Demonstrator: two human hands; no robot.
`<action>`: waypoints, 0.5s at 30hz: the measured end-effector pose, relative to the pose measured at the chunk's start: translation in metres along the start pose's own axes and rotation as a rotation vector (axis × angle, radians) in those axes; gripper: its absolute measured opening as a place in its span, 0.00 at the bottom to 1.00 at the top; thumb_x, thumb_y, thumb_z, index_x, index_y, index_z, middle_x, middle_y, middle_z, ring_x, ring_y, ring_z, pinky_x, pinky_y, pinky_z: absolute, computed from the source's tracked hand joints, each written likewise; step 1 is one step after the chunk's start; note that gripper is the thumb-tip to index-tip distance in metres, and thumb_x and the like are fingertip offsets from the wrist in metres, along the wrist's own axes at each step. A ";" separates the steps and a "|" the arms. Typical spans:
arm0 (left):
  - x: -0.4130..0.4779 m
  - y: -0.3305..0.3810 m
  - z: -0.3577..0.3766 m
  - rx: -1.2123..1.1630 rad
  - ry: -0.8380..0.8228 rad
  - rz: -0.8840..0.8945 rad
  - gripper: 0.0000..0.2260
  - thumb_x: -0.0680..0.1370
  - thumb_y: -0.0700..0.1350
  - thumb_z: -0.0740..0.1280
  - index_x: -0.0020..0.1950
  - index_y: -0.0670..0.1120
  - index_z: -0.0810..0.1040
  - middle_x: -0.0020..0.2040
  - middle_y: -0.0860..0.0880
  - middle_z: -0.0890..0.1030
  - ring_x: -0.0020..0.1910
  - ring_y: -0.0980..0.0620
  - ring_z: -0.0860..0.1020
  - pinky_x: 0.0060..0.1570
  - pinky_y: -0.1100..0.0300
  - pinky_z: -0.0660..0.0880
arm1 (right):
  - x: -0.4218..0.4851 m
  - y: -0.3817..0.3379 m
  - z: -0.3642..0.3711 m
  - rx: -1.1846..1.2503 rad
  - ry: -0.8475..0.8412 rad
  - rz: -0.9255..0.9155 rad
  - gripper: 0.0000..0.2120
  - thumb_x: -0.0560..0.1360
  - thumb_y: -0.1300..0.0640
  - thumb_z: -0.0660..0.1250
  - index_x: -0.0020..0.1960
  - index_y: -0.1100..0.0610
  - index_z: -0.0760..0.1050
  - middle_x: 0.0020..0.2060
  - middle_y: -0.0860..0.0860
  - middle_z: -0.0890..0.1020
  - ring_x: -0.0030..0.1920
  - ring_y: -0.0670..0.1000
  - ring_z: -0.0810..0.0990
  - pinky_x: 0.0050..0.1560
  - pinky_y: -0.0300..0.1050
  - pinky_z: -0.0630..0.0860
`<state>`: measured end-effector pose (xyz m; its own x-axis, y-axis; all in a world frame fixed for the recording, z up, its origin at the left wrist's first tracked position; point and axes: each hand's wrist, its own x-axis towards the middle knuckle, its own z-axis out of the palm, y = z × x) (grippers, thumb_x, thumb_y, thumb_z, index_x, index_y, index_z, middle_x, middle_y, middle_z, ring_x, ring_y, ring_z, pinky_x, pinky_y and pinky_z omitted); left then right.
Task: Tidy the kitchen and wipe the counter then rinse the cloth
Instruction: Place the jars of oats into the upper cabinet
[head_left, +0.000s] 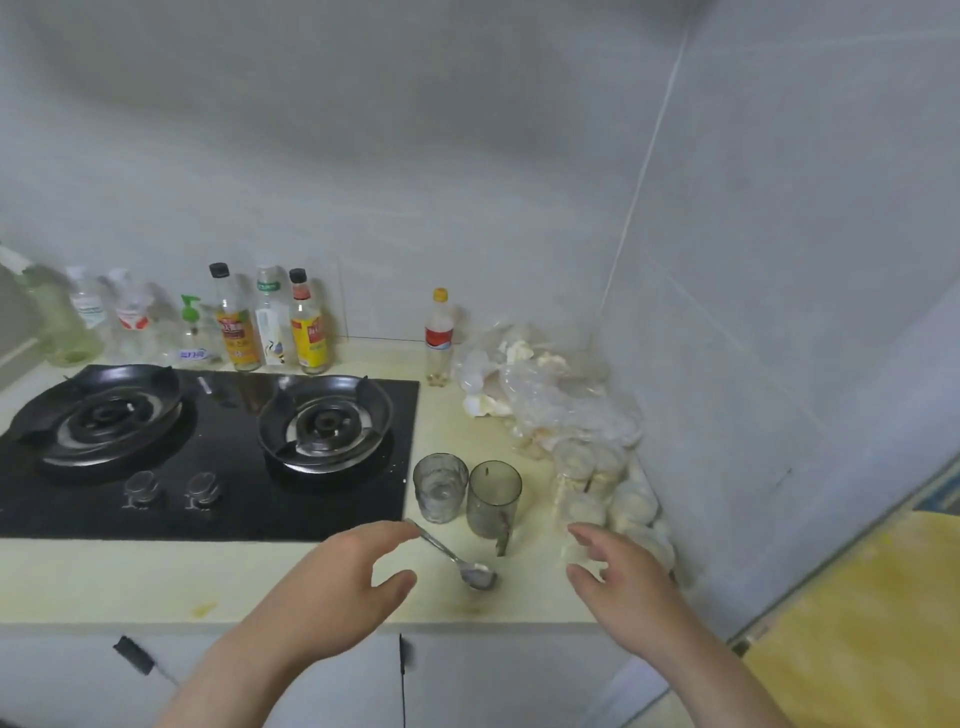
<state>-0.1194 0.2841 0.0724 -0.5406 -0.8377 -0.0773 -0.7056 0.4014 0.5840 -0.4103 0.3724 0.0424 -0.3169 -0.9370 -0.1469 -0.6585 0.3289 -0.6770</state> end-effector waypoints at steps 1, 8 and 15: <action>0.011 -0.005 0.003 -0.013 -0.013 0.001 0.19 0.79 0.53 0.65 0.70 0.61 0.70 0.63 0.70 0.69 0.67 0.66 0.68 0.62 0.71 0.63 | 0.011 0.006 0.001 0.029 0.010 0.025 0.20 0.76 0.54 0.69 0.66 0.41 0.72 0.61 0.39 0.76 0.63 0.43 0.75 0.63 0.42 0.73; 0.084 -0.024 0.023 0.010 -0.165 0.014 0.20 0.78 0.54 0.65 0.70 0.61 0.70 0.64 0.68 0.71 0.63 0.66 0.71 0.56 0.76 0.63 | 0.065 0.044 0.008 0.102 0.058 0.202 0.23 0.74 0.53 0.72 0.66 0.40 0.71 0.66 0.43 0.76 0.60 0.44 0.76 0.62 0.44 0.75; 0.139 -0.015 0.036 0.008 -0.233 0.007 0.20 0.77 0.52 0.66 0.70 0.60 0.72 0.66 0.61 0.76 0.57 0.60 0.78 0.59 0.65 0.72 | 0.100 0.058 0.002 -0.046 0.016 0.201 0.27 0.74 0.53 0.71 0.72 0.48 0.70 0.68 0.44 0.74 0.66 0.47 0.74 0.65 0.44 0.72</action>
<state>-0.2005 0.1750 0.0240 -0.6361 -0.7273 -0.2578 -0.7045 0.4111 0.5785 -0.4792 0.2980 -0.0130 -0.4556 -0.8503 -0.2636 -0.6114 0.5141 -0.6016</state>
